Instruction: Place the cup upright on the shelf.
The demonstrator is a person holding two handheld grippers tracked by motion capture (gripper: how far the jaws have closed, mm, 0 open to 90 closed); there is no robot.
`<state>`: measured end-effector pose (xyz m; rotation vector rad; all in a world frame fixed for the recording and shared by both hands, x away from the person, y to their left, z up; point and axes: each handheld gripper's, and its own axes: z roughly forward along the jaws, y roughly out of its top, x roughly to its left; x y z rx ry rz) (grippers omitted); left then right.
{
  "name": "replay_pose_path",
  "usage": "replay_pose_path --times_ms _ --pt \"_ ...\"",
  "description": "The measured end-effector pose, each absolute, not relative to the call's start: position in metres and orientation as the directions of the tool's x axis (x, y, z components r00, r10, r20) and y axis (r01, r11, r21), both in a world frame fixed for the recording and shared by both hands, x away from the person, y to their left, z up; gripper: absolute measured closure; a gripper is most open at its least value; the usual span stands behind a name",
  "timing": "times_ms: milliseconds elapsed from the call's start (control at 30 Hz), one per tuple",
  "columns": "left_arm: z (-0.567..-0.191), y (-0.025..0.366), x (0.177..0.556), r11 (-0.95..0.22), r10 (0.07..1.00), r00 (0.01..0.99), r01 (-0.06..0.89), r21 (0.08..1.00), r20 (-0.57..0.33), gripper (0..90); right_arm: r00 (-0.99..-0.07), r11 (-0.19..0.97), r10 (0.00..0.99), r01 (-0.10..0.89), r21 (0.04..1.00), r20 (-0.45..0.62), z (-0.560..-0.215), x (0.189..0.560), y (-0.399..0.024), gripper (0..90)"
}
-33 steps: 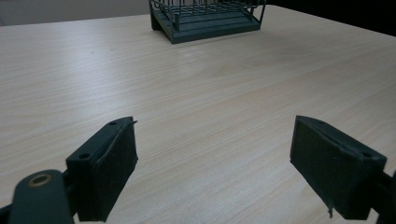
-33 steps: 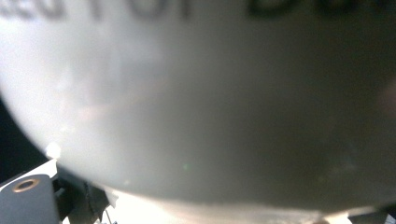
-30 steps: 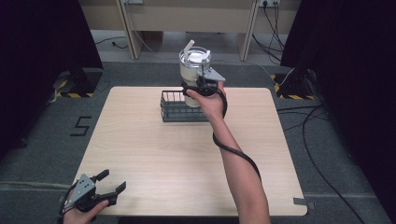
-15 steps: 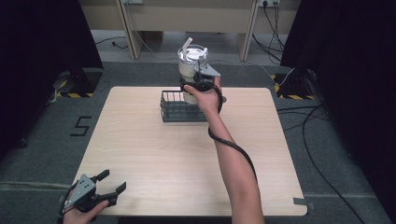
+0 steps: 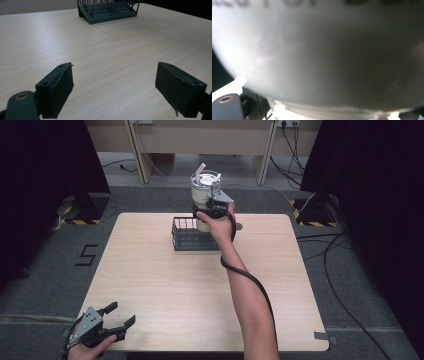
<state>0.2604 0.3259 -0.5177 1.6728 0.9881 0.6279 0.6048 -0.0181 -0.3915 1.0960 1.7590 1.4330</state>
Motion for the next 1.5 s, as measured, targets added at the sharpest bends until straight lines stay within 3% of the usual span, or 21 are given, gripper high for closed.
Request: replay_pose_path --times_ms 867,1500 --pt "-0.517 0.325 0.26 -0.119 0.845 0.531 0.298 0.947 -0.061 14.2 -0.472 0.113 0.881 0.26 0.959 0.024 -0.432 0.606 -0.01 10.0" --pt "-0.517 0.325 0.259 -0.125 0.842 0.536 0.288 0.949 -0.052 14.2 -0.476 0.077 0.878 0.243 0.967 0.05 -0.439 0.603 -0.01 7.0"
